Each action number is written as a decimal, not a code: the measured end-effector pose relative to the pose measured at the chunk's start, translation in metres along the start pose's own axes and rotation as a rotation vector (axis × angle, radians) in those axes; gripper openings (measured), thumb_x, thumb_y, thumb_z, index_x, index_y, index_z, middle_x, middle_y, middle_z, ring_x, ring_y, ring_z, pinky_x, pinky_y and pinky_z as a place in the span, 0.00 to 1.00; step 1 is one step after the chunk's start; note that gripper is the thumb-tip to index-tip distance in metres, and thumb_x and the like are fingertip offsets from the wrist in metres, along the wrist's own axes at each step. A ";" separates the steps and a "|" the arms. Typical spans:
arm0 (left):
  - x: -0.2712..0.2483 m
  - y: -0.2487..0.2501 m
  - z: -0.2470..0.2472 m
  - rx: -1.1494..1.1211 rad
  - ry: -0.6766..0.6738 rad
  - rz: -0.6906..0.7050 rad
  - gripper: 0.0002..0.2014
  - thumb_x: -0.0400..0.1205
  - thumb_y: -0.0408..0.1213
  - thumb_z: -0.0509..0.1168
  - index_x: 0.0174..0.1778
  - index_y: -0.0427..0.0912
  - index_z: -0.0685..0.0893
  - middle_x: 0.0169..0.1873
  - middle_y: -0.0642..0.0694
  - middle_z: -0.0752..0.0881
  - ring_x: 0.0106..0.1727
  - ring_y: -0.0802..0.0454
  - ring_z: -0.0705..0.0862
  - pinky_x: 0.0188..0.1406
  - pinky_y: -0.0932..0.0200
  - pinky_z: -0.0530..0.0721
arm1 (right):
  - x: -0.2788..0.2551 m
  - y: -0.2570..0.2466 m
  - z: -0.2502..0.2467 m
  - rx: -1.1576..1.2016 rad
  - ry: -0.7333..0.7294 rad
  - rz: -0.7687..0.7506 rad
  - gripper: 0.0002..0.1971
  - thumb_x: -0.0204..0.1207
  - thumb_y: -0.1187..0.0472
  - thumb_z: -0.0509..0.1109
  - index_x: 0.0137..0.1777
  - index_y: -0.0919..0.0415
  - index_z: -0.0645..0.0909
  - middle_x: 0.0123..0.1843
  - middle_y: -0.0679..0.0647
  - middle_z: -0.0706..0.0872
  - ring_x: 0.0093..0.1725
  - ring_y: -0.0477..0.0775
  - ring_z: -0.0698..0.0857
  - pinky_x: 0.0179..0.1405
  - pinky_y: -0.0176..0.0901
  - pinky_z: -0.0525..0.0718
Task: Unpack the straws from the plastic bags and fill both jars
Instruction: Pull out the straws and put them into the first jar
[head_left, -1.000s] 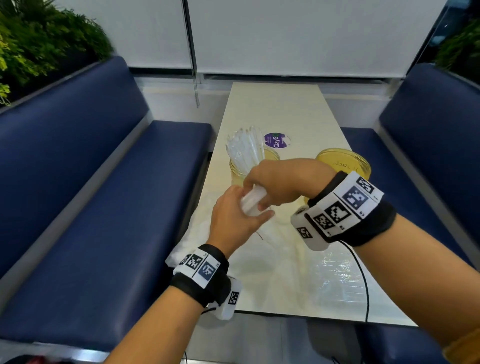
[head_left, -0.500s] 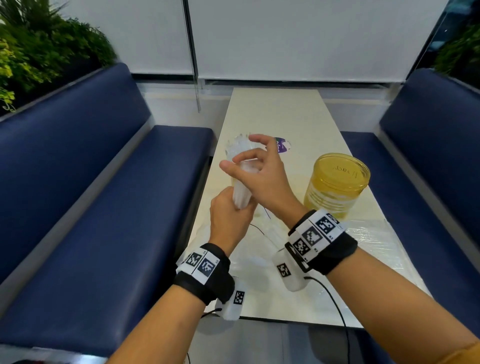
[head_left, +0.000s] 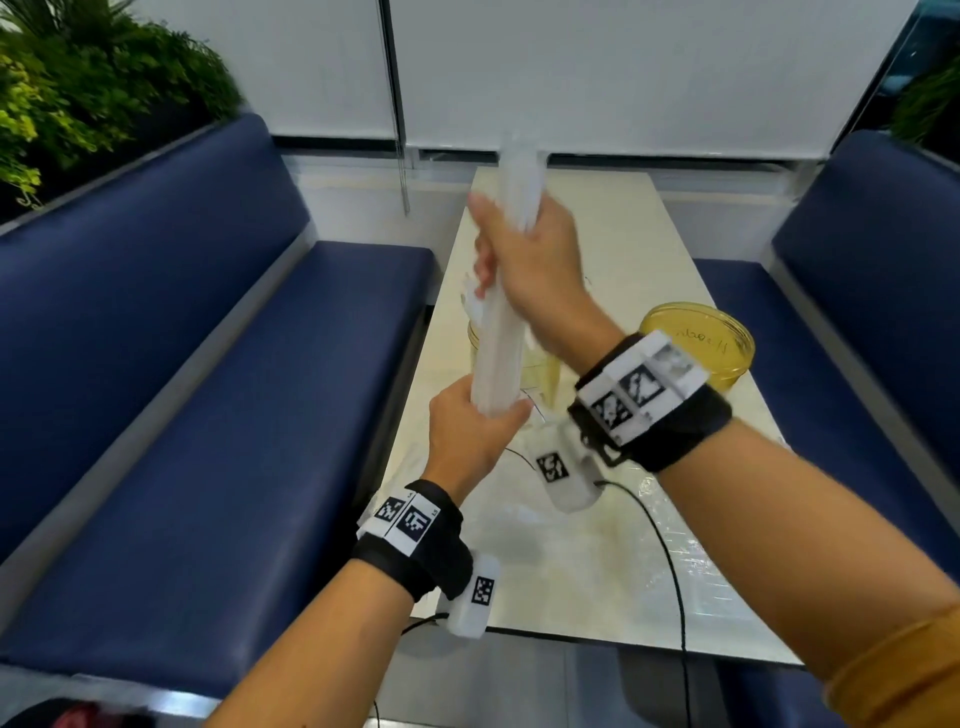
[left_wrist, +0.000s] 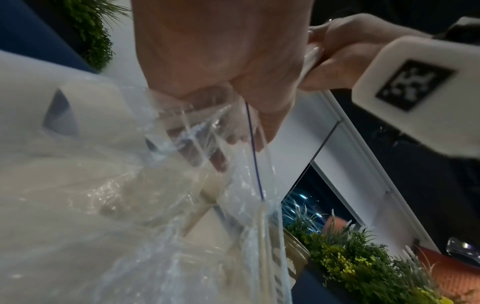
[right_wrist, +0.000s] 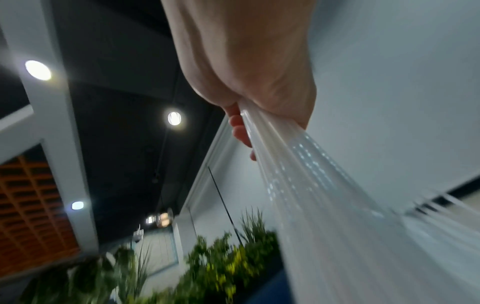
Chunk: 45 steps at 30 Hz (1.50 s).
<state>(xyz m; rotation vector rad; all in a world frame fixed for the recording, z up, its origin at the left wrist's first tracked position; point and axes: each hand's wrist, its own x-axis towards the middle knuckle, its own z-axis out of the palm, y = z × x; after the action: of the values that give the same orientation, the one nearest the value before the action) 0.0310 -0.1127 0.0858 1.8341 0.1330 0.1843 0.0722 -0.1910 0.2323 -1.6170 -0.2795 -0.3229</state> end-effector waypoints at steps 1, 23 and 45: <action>0.000 -0.001 -0.001 -0.007 -0.002 -0.007 0.13 0.70 0.45 0.79 0.39 0.40 0.86 0.35 0.47 0.89 0.33 0.47 0.86 0.33 0.49 0.87 | 0.013 -0.011 -0.006 0.054 0.017 -0.023 0.09 0.84 0.57 0.69 0.44 0.60 0.77 0.28 0.55 0.80 0.25 0.55 0.79 0.29 0.54 0.85; 0.000 -0.012 -0.029 0.033 0.038 0.055 0.07 0.75 0.40 0.80 0.44 0.45 0.89 0.47 0.55 0.91 0.39 0.61 0.88 0.42 0.71 0.86 | 0.078 0.150 -0.022 -0.325 0.105 0.158 0.16 0.71 0.52 0.82 0.52 0.60 0.83 0.44 0.51 0.86 0.43 0.50 0.84 0.40 0.40 0.81; 0.005 -0.006 -0.035 -0.042 0.008 0.054 0.05 0.77 0.41 0.79 0.43 0.46 0.90 0.47 0.53 0.92 0.43 0.53 0.92 0.53 0.47 0.92 | 0.076 0.156 -0.037 -1.200 -0.160 -0.203 0.23 0.90 0.50 0.48 0.79 0.52 0.73 0.82 0.56 0.71 0.84 0.61 0.63 0.83 0.66 0.52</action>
<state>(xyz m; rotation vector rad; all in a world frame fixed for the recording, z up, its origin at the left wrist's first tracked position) 0.0290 -0.0775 0.0895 1.7968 0.0851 0.2311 0.1987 -0.2395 0.1180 -2.8121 -0.4064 -0.5754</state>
